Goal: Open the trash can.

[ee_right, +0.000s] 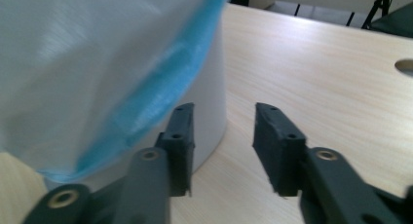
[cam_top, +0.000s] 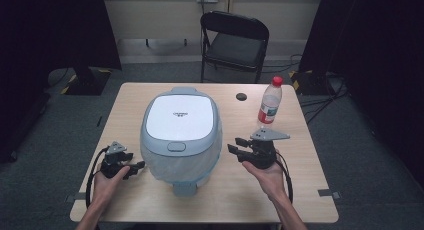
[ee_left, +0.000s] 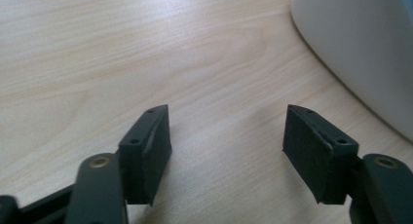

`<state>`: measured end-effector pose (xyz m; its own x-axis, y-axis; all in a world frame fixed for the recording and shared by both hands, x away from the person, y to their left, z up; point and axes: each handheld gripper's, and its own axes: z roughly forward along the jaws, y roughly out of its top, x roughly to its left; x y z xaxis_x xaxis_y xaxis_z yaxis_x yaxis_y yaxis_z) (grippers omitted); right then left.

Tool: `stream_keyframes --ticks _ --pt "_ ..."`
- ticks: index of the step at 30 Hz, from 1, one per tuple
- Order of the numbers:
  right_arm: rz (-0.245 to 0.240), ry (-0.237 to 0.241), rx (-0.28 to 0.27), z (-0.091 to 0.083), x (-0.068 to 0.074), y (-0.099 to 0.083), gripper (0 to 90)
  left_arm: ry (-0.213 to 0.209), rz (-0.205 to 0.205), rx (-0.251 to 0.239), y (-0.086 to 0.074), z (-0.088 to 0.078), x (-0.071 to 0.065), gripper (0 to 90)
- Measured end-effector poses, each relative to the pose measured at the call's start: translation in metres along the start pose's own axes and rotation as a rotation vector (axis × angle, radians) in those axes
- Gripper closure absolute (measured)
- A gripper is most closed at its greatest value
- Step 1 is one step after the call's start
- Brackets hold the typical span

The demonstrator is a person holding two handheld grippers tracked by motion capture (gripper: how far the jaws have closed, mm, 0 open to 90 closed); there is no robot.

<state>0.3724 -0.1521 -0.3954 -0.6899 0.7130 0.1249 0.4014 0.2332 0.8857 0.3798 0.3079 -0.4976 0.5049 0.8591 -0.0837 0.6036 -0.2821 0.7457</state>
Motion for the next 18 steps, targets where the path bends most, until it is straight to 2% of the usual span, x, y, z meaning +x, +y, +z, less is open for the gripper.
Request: stream_keyframes --ticks 1,2,3,4,5,6,7,8,9,11,14,18 --pt "-0.011 0.015 -0.023 -0.008 0.003 0.006 68.0 0.003 0.003 -0.004 -0.001 0.001 -0.001 31.6" --pt "-0.011 0.015 -0.023 -0.008 0.003 0.006 68.0 0.003 0.003 -0.004 -0.001 0.001 -0.001 31.5" --pt "-0.017 0.019 -0.040 -0.016 0.005 0.013 73.0 0.025 0.046 -0.021 -0.004 0.001 -0.004 31.5" --pt "-0.017 0.029 -0.051 -0.019 0.006 0.015 75.8 0.025 0.046 -0.021 -0.004 0.001 -0.004 31.7" --pt "-0.017 0.029 -0.051 -0.019 0.006 0.015 75.8 0.047 0.073 -0.015 -0.005 0.001 -0.007 31.7" --pt "-0.023 0.061 -0.068 -0.028 0.008 0.022 81.6 0.047 0.074 -0.013 -0.005 0.002 -0.009 30.5" --pt "-0.023 0.061 -0.068 -0.028 0.008 0.022 81.6 0.047 0.074 -0.013 -0.005 0.002 -0.009 30.1" --pt "-0.026 0.093 -0.094 -0.033 0.009 0.026 86.4 0.046 0.071 -0.013 -0.004 0.002 -0.009 29.5" --pt "-0.026 0.093 -0.094 -0.033 0.009 0.026 86.4 0.046 0.069 -0.013 -0.004 0.003 -0.009 29.5" --pt "-0.032 0.129 -0.112 -0.037 0.013 0.031 90.0 0.049 0.067 -0.013 -0.004 0.003 -0.009 28.2" --pt "-0.036 0.151 -0.127 -0.039 0.017 0.035 90.0 0.050 0.068 -0.011 -0.004 0.003 -0.009 27.4" --pt "-0.069 0.191 -0.172 -0.048 0.028 0.050 90.0 0.050 0.067 -0.011 -0.004 0.003 -0.009 27.2"
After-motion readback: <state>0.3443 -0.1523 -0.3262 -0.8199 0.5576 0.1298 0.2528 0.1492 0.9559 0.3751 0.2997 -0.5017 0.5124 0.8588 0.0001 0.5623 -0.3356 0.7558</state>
